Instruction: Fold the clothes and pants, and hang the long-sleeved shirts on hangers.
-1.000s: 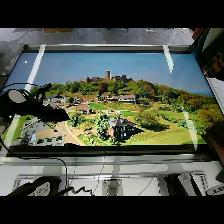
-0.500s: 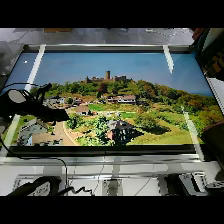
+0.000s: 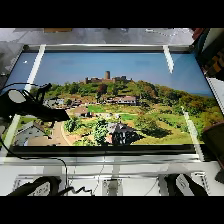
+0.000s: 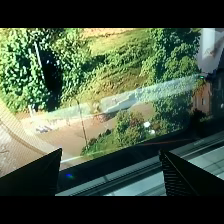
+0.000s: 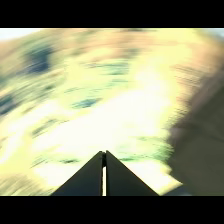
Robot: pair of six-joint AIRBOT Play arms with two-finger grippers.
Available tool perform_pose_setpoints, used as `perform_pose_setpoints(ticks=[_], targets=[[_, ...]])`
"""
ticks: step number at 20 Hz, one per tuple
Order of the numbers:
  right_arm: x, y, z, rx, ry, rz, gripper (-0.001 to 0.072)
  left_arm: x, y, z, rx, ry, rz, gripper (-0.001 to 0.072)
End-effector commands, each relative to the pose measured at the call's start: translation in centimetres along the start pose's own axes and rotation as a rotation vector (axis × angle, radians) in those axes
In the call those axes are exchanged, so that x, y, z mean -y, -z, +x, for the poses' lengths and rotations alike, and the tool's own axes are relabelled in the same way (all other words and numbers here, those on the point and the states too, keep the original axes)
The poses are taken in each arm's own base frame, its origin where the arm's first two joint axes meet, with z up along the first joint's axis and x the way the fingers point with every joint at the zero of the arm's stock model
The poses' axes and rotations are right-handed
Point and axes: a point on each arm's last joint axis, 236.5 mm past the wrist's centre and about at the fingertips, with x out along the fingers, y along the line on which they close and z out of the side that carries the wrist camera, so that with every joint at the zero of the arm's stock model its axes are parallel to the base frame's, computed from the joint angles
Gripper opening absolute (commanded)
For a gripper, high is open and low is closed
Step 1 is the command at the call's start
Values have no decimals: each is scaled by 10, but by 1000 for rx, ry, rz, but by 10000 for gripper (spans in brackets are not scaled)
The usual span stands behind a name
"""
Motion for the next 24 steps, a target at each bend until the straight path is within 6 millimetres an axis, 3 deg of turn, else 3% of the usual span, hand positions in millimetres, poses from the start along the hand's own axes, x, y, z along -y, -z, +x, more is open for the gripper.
perform_pose_setpoints(ticks=[1,4,6,8,11,24], targets=[[-140,30,-3,-40,-274,-369,32,0,0,0,1,-1,0,701],[-211,68,-21,-68,-418,-555,32,0,0,0,1,-1,0,701],[-229,83,-27,-69,-423,-664,32,0,0,0,1,-1,0,701],[-224,90,-25,-79,-363,-743,32,0,0,0,1,-1,0,701],[-214,93,-22,-110,-320,-698,32,0,0,0,1,-1,0,701],[-218,91,-24,-99,-335,-689,32,0,0,0,1,-1,0,701]])
